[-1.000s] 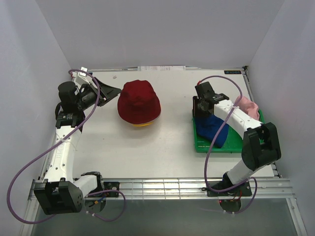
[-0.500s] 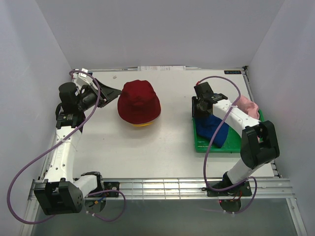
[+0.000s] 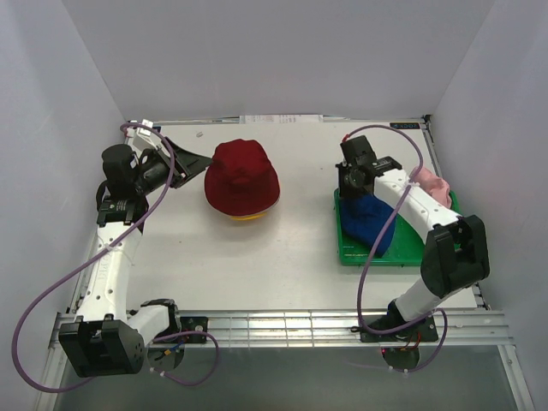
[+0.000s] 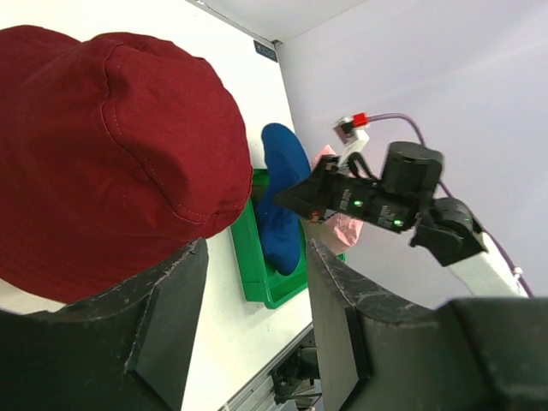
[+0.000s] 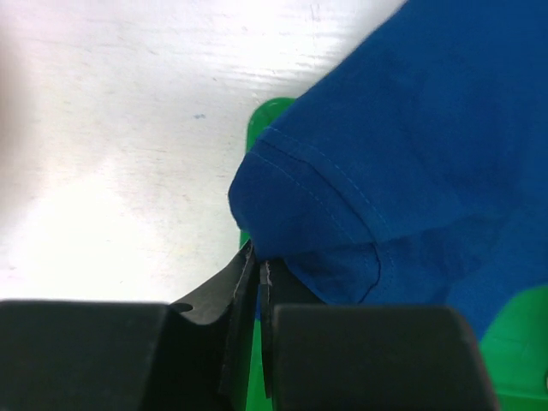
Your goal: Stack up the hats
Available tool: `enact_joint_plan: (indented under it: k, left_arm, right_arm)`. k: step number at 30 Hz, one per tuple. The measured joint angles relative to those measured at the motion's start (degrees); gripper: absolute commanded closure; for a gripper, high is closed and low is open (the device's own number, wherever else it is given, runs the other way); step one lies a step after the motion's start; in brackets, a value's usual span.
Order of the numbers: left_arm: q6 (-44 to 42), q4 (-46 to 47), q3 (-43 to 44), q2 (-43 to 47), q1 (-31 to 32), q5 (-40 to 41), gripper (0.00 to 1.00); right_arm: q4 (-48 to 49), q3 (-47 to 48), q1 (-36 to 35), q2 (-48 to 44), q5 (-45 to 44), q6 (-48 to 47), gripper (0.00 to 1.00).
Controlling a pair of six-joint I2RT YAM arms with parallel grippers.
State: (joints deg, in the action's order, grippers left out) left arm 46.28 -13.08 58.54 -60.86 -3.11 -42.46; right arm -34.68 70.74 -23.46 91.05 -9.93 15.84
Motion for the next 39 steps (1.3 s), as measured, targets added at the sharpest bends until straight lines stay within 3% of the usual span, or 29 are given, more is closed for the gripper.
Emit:
enact_joint_plan:
  k: [7, 14, 20, 27, 39]
  left_arm:
    - [0.3, 1.3, 0.0, 0.0, 1.3, -0.2, 0.38]
    - [2.4, 5.6, -0.1, -0.2, 5.5, 0.0, 0.34]
    - [7.2, 14.7, -1.9, -2.1, 9.3, 0.7, 0.32]
    - [9.9, 23.5, -2.0, -6.8, 13.6, 1.5, 0.30]
    - [19.9, 41.1, -5.5, -9.7, 18.3, 1.1, 0.28]
  right_arm:
    - [-6.8, 14.5, 0.3, -7.3, 5.0, -2.7, 0.92]
    - [-7.3, 26.4, 0.3, -13.5, 18.9, -3.8, 0.92]
    - [-5.7, 34.4, 0.6, -12.8, 31.5, -2.4, 0.92]
    - [1.4, 42.7, 1.4, -8.6, 45.3, 5.6, 0.92]
    - [23.2, 40.4, 2.4, -6.7, 58.4, 24.7, 0.92]
